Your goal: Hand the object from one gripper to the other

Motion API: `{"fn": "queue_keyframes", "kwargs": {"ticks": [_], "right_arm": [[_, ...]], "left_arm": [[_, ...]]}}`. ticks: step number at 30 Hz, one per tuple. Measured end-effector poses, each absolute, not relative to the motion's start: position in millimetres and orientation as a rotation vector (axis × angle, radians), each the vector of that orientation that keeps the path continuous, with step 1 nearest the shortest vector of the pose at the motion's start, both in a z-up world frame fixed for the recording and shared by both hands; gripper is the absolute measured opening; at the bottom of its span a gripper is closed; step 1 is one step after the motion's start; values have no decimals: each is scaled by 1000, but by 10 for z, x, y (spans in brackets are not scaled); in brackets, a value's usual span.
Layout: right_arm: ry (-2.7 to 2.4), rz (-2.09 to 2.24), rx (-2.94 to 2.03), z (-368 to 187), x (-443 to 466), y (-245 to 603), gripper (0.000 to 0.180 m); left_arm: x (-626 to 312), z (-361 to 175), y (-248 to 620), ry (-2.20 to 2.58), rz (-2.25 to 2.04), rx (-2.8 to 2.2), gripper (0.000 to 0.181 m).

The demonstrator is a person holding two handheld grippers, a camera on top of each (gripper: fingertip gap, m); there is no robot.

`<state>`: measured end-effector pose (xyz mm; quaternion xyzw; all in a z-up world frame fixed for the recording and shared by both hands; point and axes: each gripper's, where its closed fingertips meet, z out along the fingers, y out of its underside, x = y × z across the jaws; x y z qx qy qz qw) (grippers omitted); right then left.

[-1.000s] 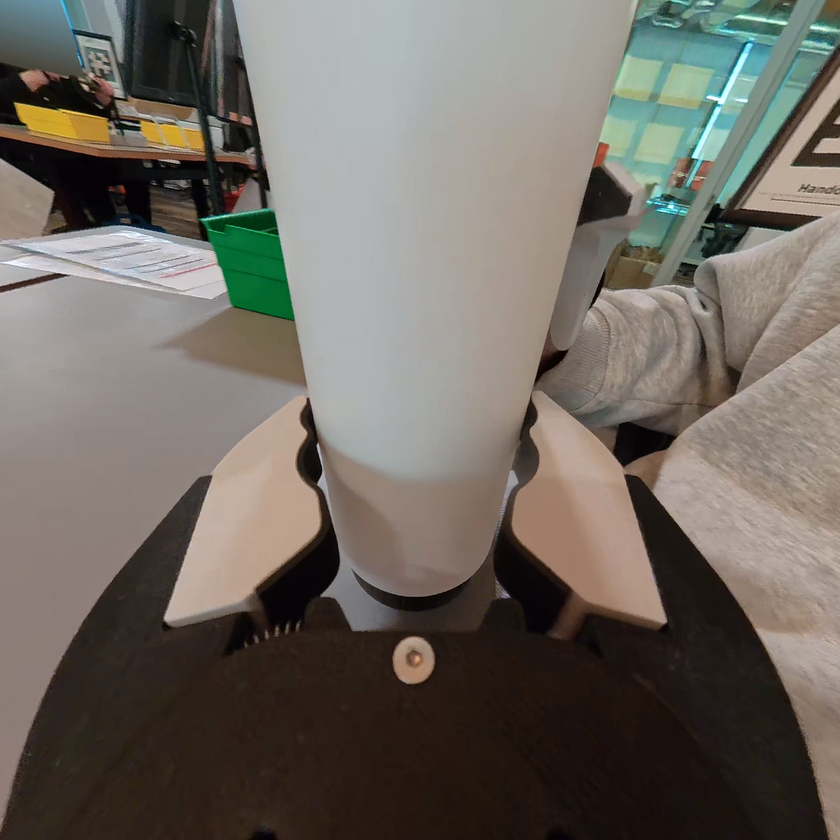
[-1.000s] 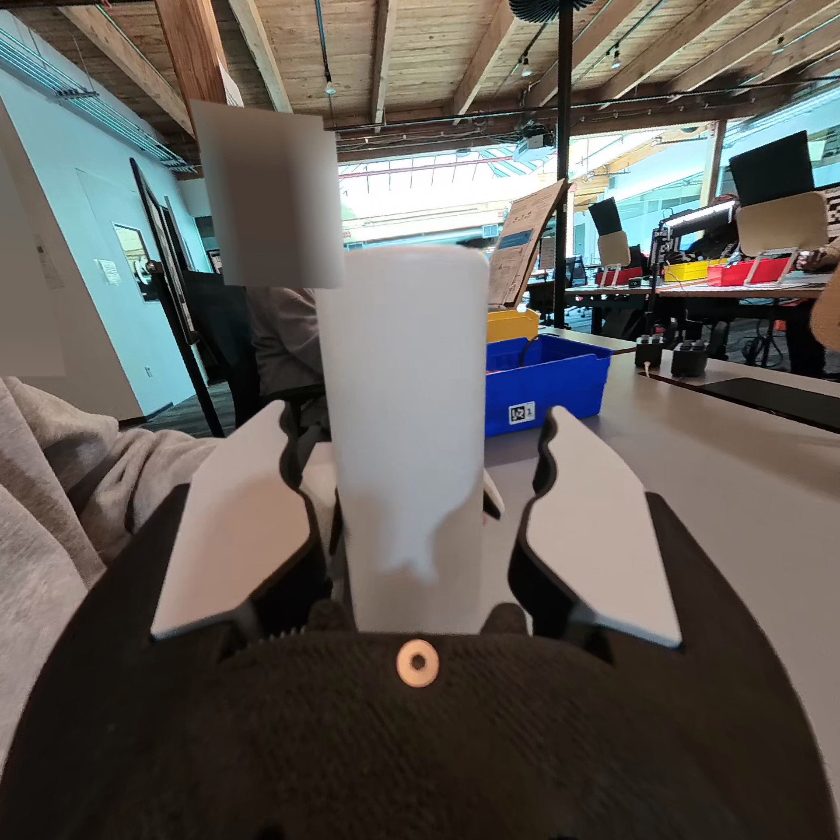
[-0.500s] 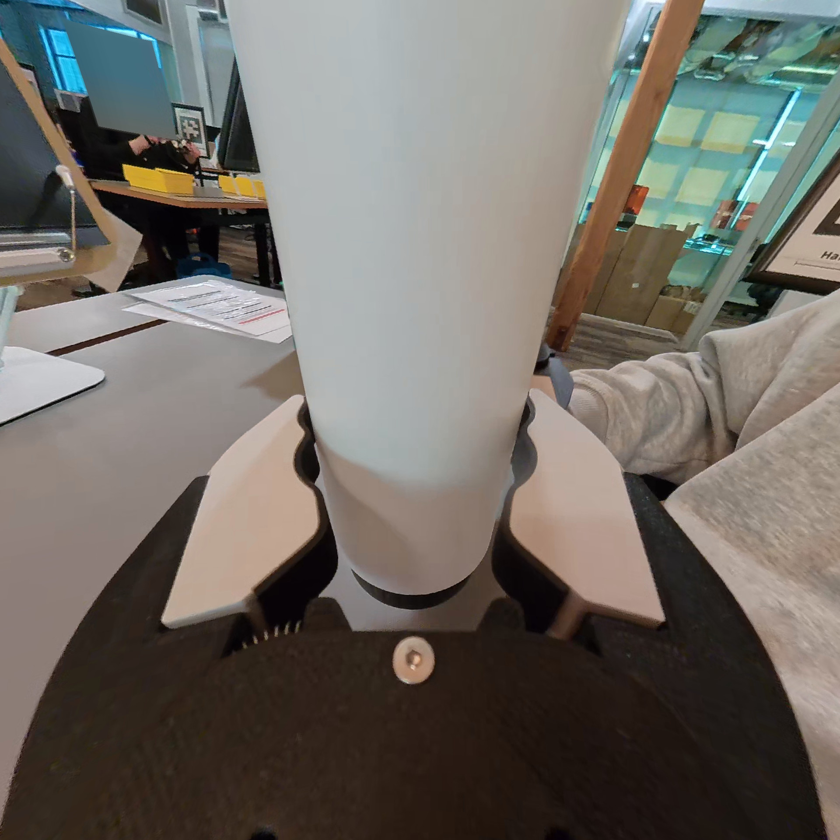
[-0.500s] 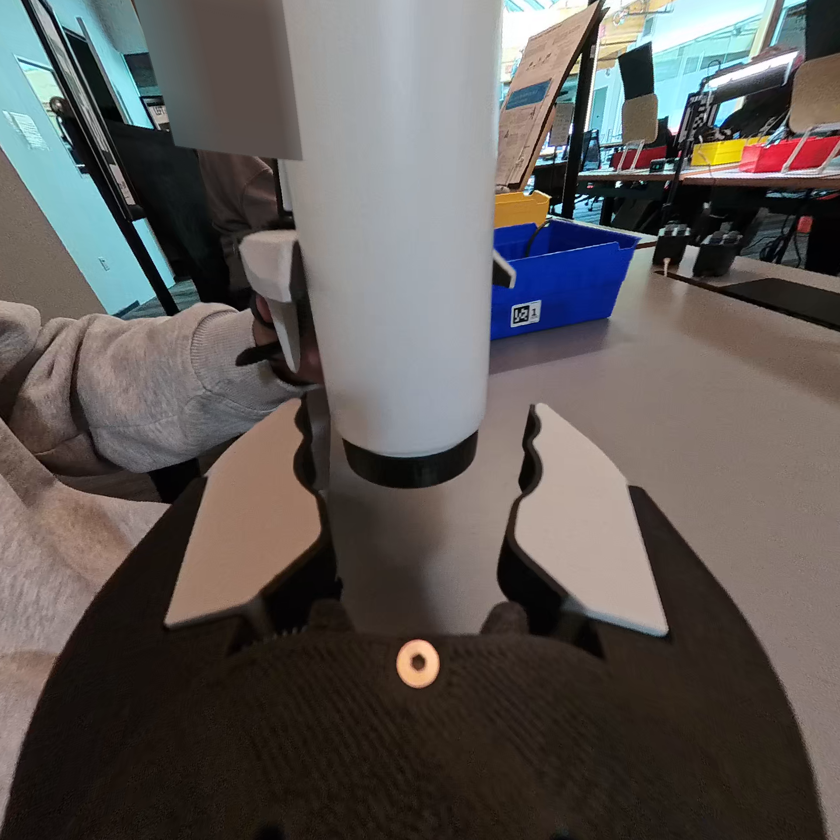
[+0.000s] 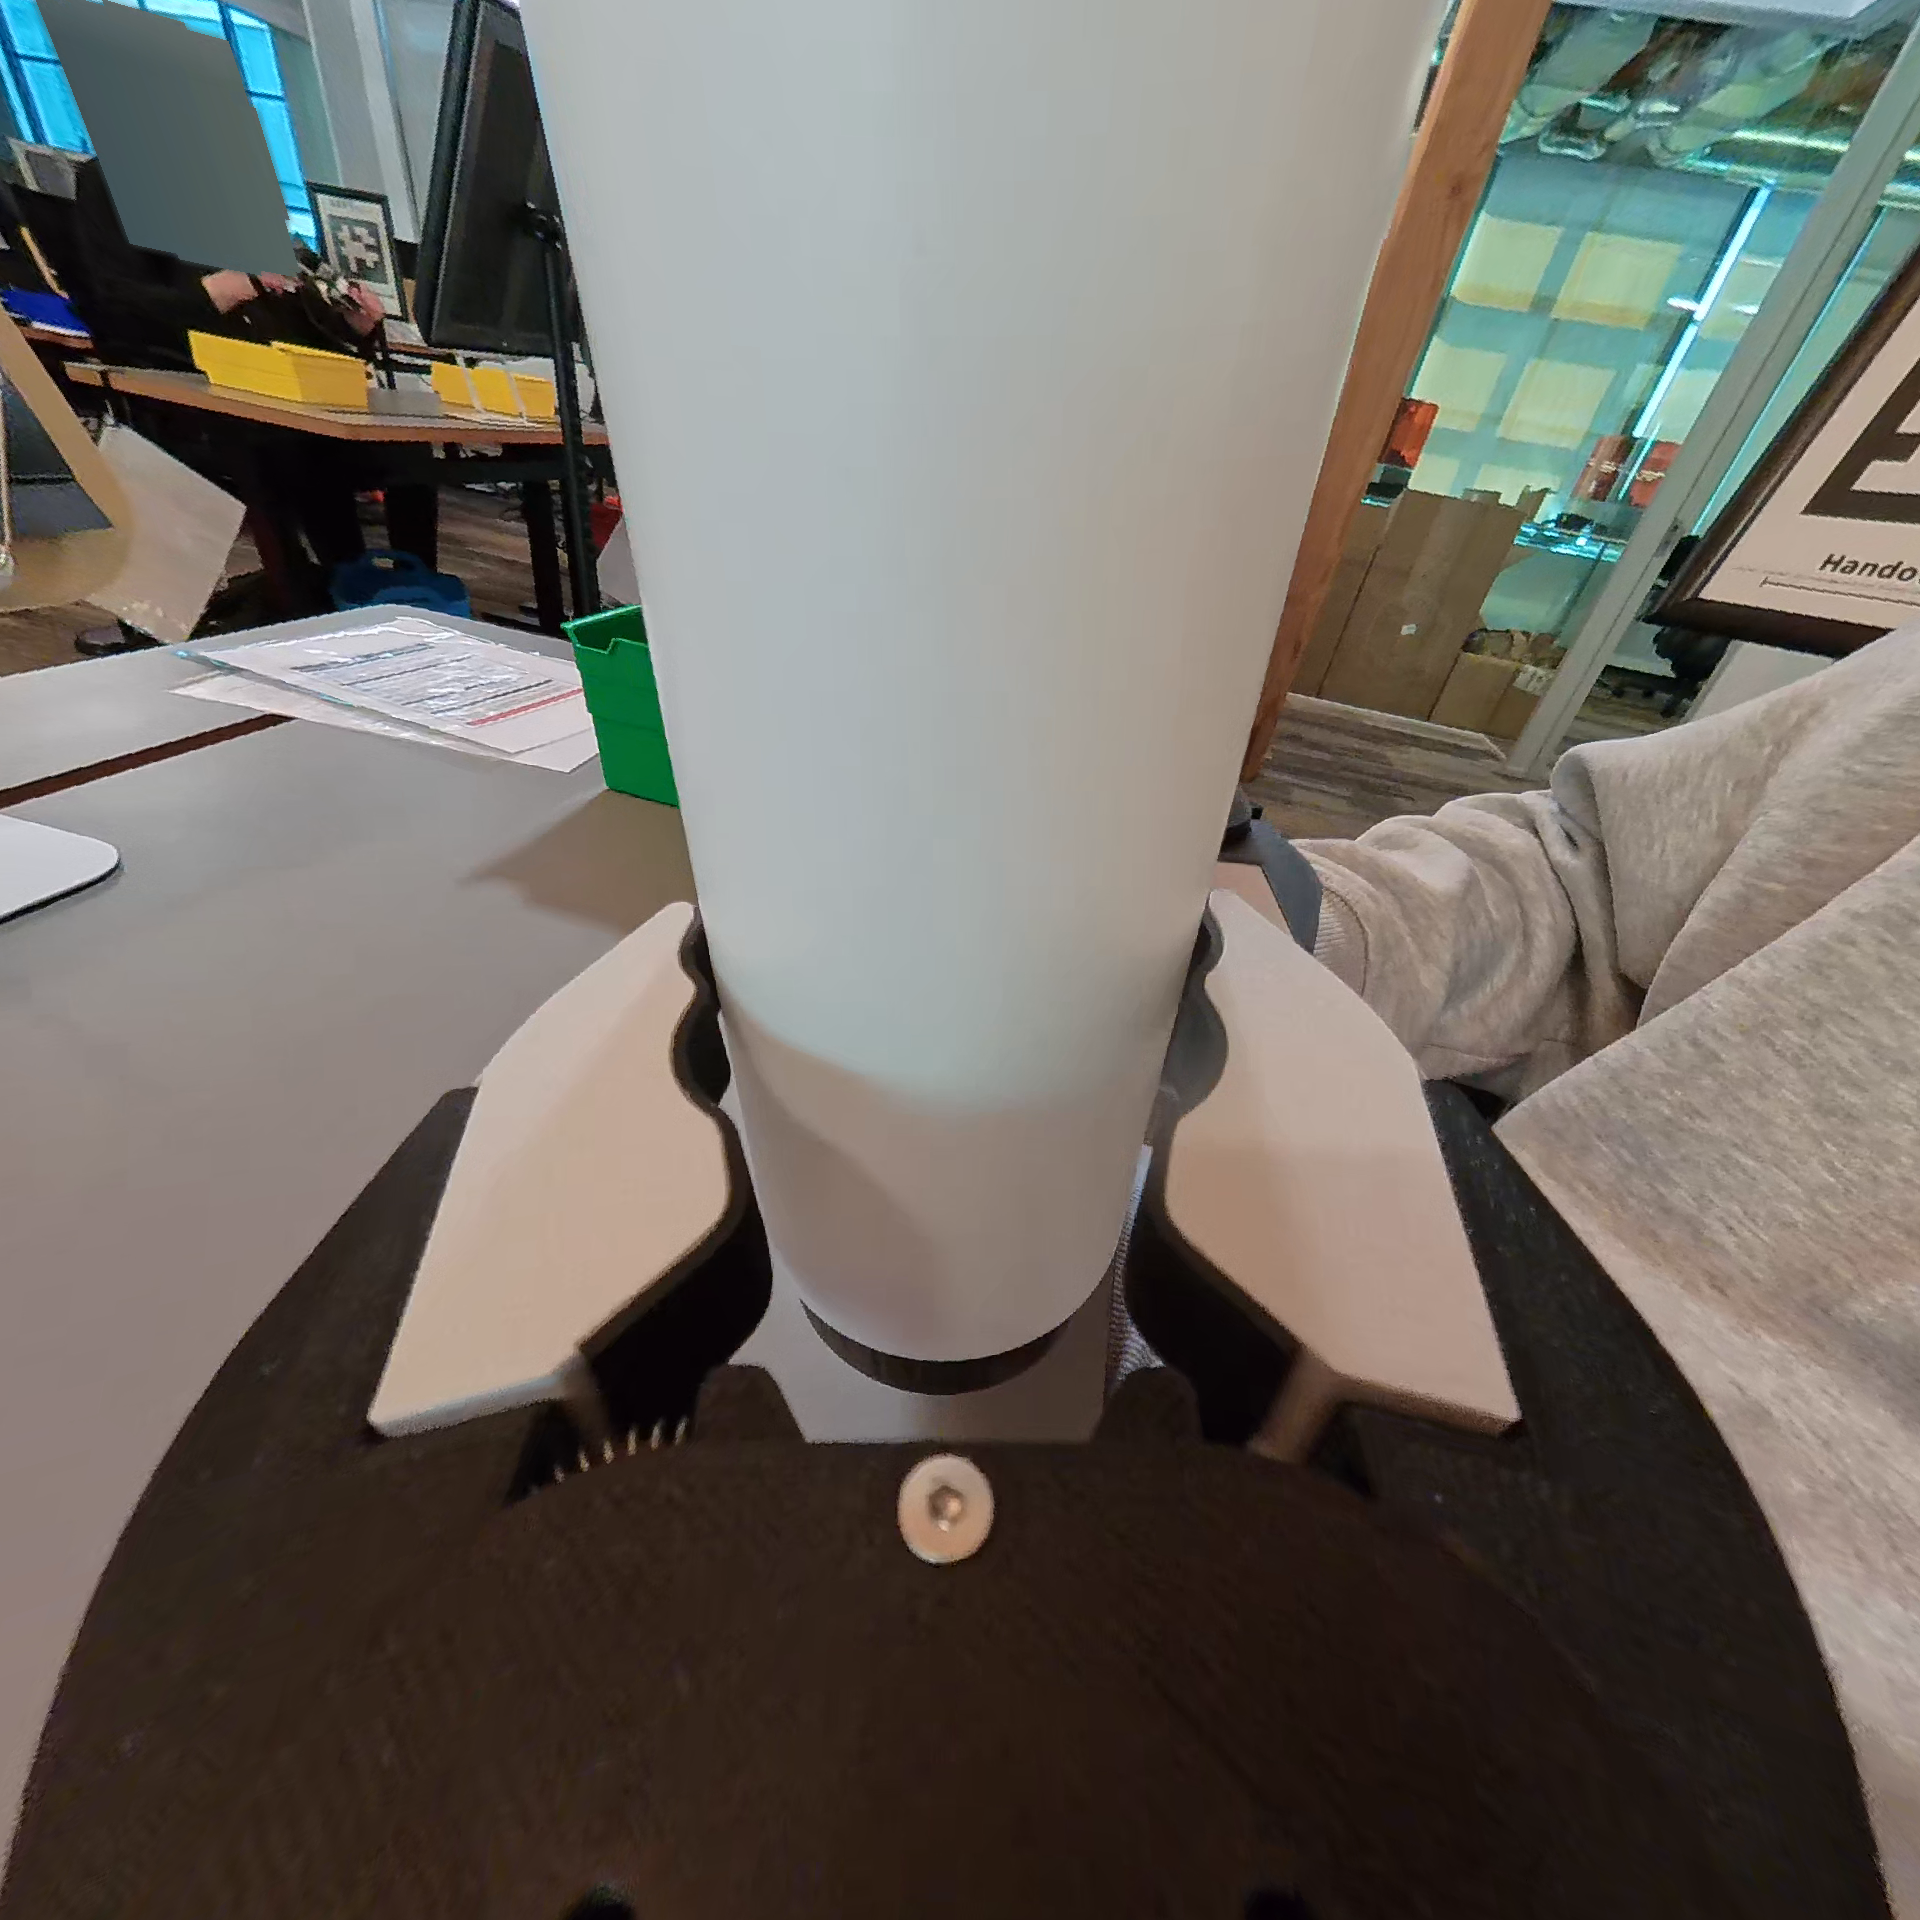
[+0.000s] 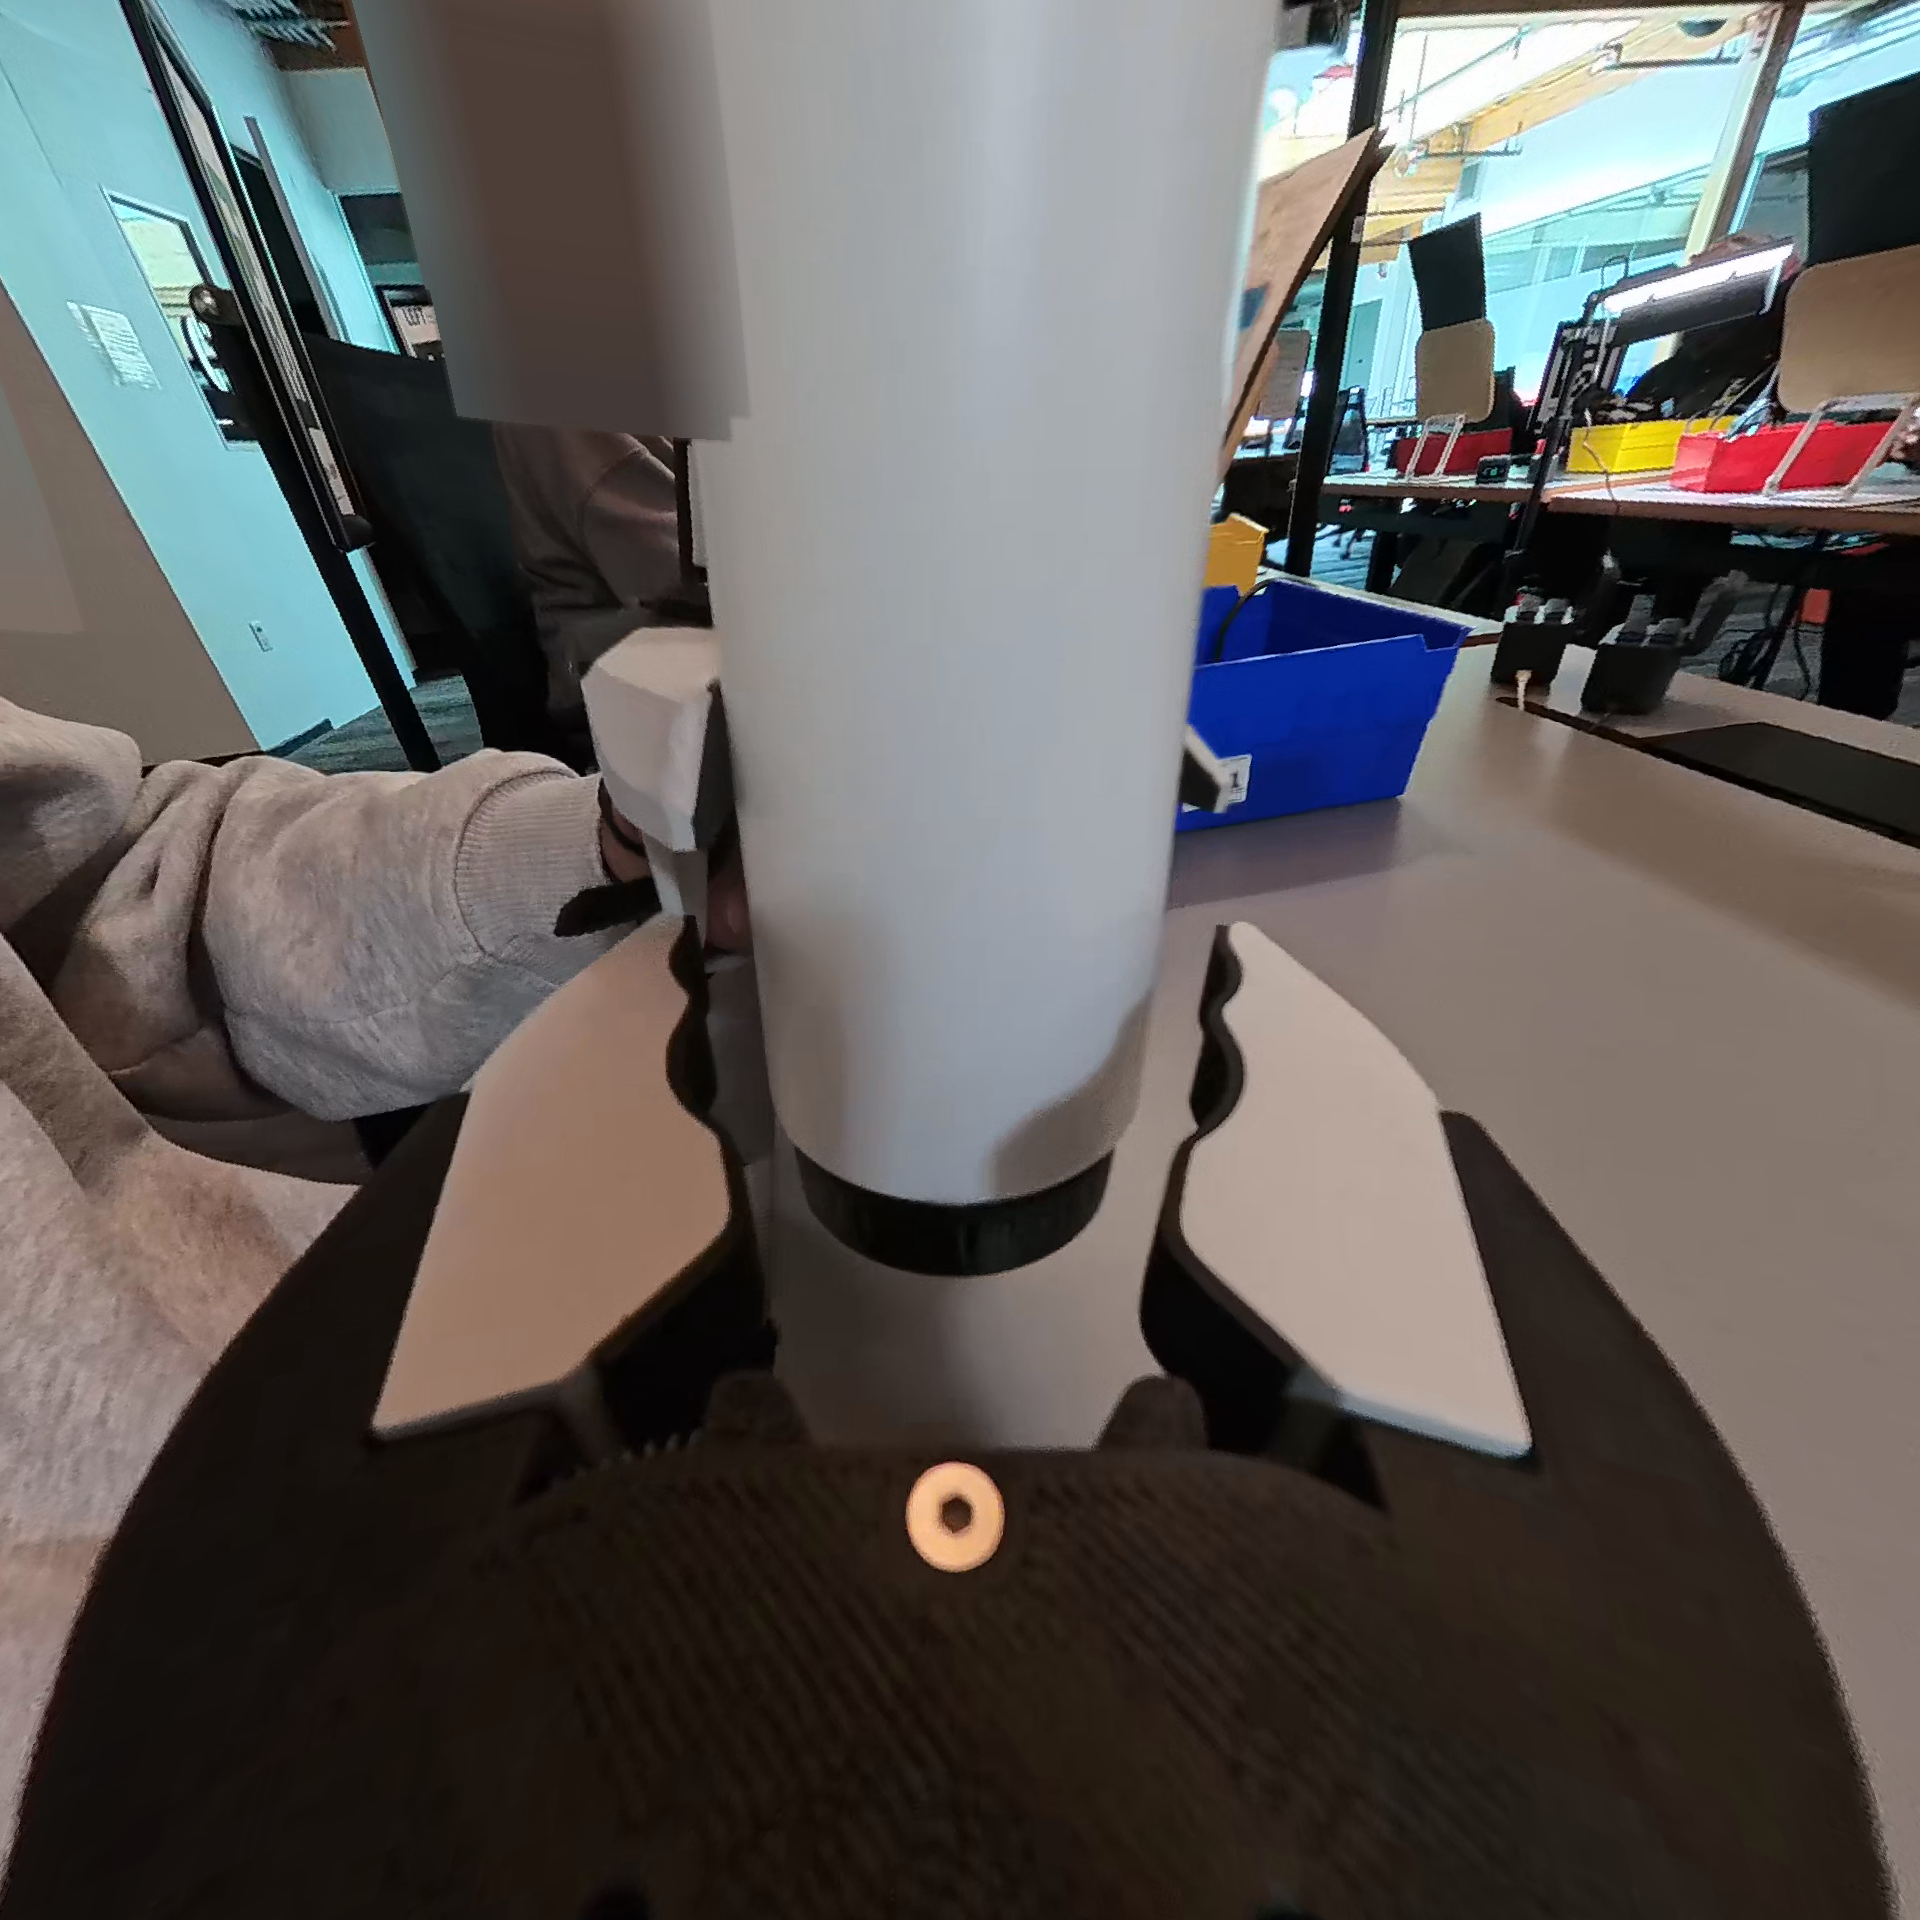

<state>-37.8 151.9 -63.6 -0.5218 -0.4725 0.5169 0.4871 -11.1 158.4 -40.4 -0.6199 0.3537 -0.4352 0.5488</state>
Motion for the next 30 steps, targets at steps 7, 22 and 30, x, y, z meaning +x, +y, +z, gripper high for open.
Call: {"fn": "queue_keyframes", "kwargs": {"ticks": [7,22,30], "right_arm": [[-983,1336,-1299,-538,-103,1919,96],[-1051,1268,-1266,-202,-219,1609,105],[-1087,1214,-1262,-230,-222,1597,100]], "left_arm": [[-232,-491,1691,788,-1013,-1487,86],[88,-788,1605,868,-988,-1527,86],[144,-834,1571,898,-979,-1536,86]]}}
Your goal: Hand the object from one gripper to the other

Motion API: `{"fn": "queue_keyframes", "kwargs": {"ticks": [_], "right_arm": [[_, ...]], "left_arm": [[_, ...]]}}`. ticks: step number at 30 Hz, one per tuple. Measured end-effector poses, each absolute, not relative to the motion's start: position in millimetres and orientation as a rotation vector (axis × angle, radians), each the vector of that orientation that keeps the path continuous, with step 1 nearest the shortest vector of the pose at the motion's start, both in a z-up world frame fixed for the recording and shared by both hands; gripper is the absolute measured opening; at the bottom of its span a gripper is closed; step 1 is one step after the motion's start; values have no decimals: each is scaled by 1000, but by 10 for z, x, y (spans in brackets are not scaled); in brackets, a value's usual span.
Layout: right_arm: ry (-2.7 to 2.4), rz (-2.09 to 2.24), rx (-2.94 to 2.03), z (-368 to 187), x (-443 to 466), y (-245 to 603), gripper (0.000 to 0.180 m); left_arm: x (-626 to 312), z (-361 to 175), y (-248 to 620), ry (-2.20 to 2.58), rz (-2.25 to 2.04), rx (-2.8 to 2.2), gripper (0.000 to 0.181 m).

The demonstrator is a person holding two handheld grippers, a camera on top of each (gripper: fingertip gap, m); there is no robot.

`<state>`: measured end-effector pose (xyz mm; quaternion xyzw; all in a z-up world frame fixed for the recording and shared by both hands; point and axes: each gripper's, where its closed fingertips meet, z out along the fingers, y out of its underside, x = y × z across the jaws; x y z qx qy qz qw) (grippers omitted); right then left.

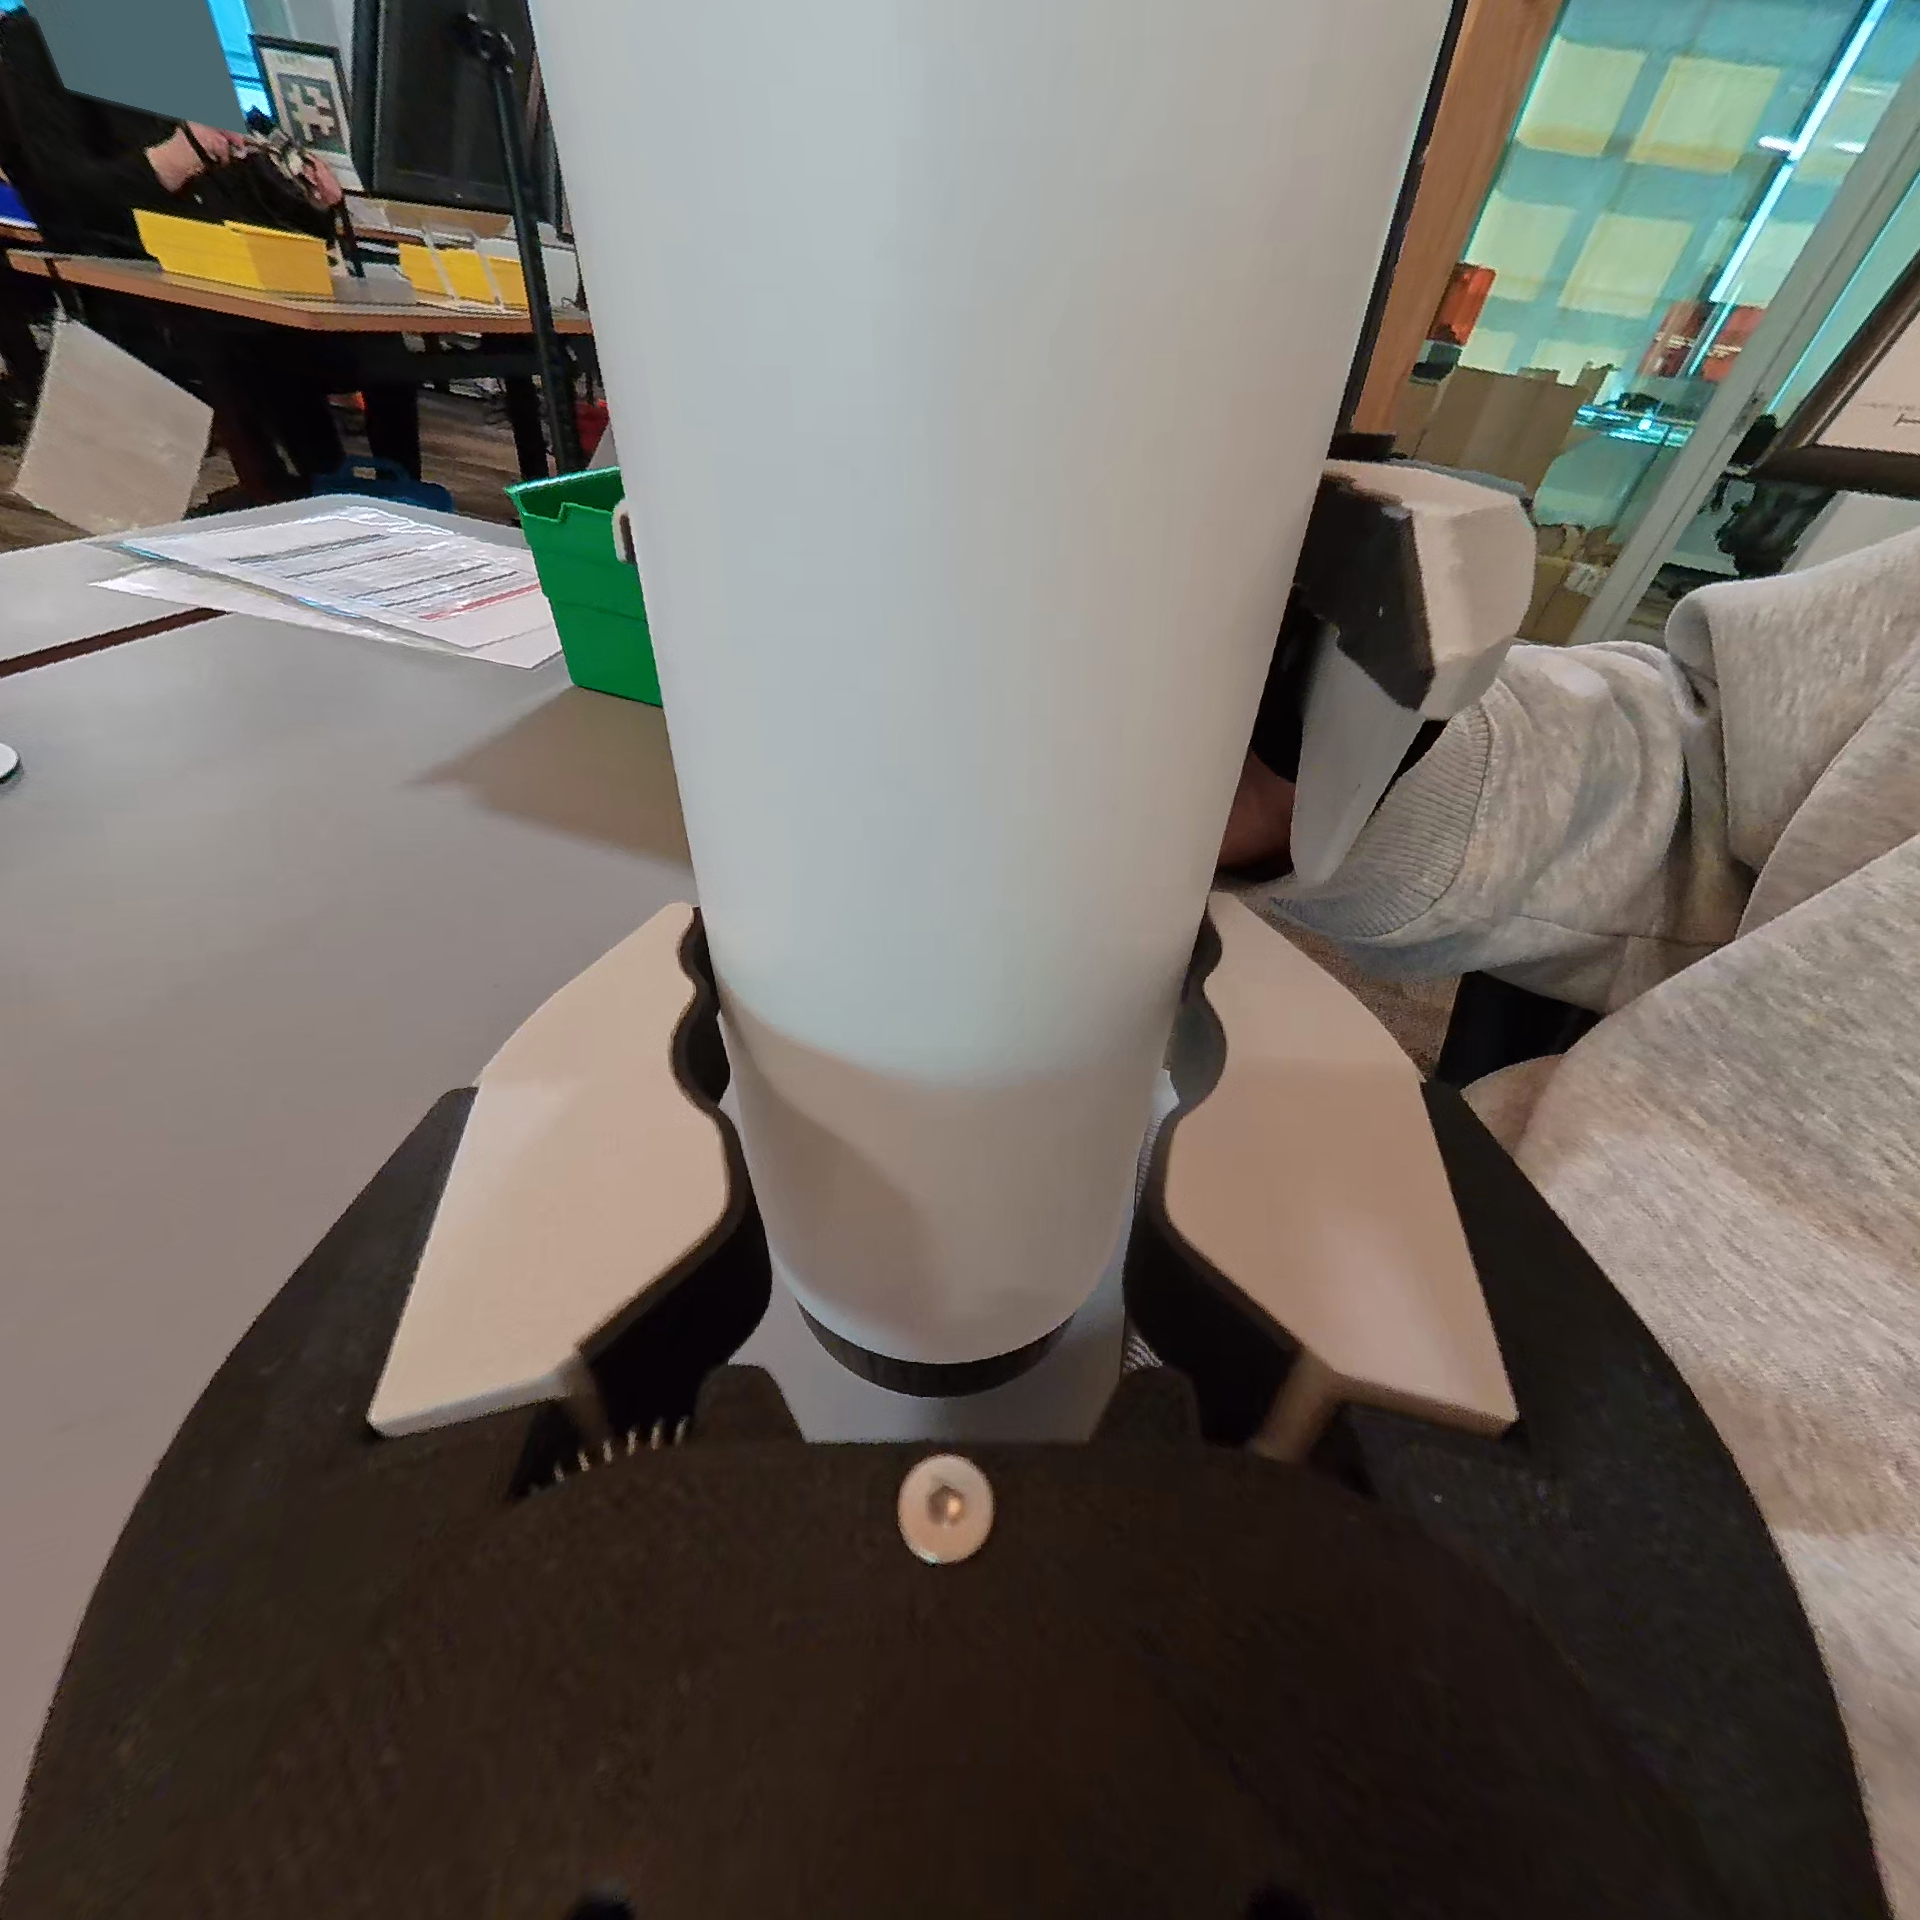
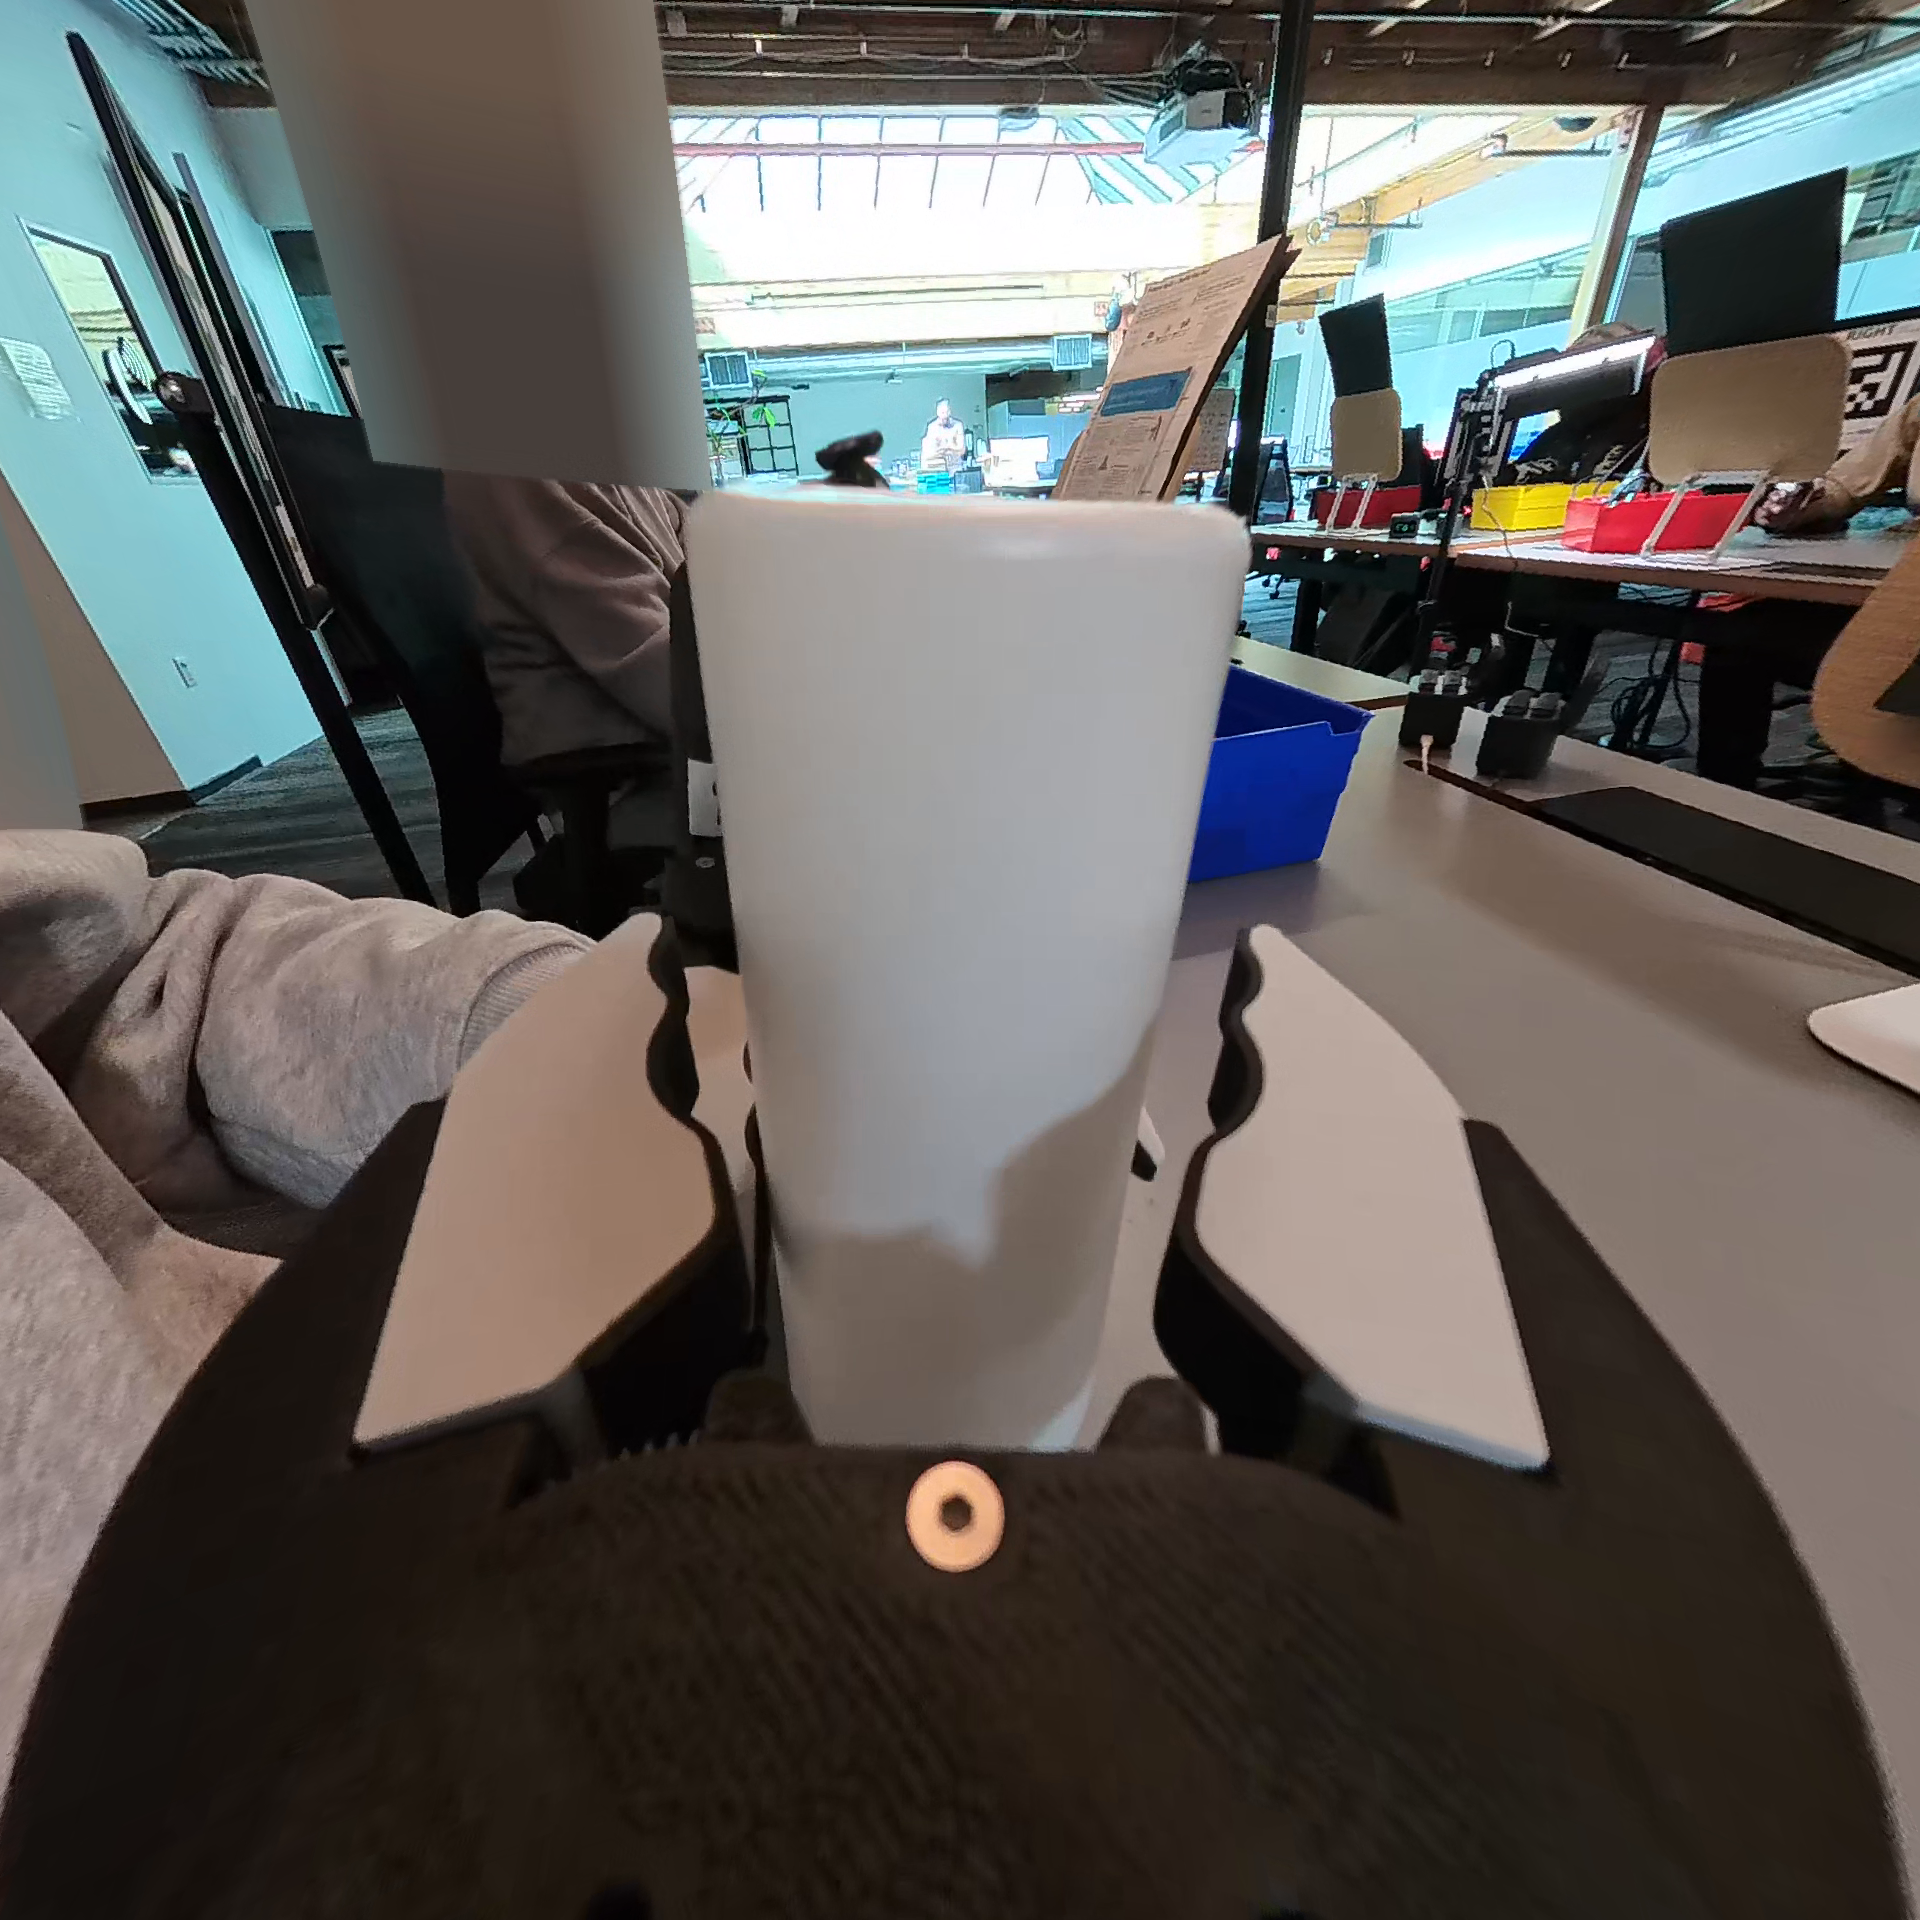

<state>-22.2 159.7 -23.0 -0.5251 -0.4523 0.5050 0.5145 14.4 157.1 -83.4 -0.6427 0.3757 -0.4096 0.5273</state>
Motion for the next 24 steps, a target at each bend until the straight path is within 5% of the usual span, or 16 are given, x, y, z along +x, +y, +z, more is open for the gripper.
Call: {"fn": "queue_keyframes", "kwargs": {"ticks": [18,24], "right_arm": [[-1130,1176,-1236,-256,-210,1533,83],[-1112,1166,-1237,-231,-167,1585,83]], "left_arm": [[213,-839,1526,905,-1000,-1520,87],[154,-750,1517,889,-1028,-1464,112]]}}
